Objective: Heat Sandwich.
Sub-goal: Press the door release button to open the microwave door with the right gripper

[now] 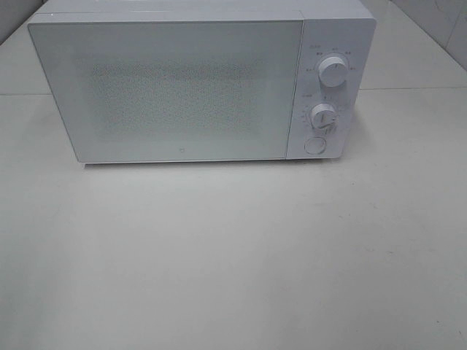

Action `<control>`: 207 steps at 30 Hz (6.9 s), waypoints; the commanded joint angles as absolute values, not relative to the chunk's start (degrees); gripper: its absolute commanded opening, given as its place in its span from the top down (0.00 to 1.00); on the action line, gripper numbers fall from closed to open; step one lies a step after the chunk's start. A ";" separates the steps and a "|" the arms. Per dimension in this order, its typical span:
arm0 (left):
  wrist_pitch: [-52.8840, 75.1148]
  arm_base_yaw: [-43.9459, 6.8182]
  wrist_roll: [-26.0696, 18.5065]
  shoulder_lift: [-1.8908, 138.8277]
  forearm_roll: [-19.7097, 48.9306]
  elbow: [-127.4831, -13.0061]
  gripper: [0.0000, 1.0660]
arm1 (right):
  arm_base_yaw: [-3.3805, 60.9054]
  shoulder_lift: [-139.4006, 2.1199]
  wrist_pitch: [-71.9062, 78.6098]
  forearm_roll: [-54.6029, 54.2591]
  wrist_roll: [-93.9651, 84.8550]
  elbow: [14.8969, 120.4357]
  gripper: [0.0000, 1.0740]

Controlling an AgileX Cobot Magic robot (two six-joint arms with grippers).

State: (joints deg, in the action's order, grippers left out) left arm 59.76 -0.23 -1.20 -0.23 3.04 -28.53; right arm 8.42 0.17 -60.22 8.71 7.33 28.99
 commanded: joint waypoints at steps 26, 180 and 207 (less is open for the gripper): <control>59.24 -0.17 -0.69 -1.55 3.09 -28.42 0.03 | 7.96 -14.78 -36.04 8.54 6.65 30.25 0.30; 59.24 -0.17 -0.69 -1.55 3.09 -28.42 0.03 | 39.30 -103.65 60.85 -39.36 82.62 24.41 0.99; 59.24 -0.17 -0.69 -1.55 3.09 -28.42 0.03 | 31.28 -113.56 54.77 -32.03 81.25 36.04 0.99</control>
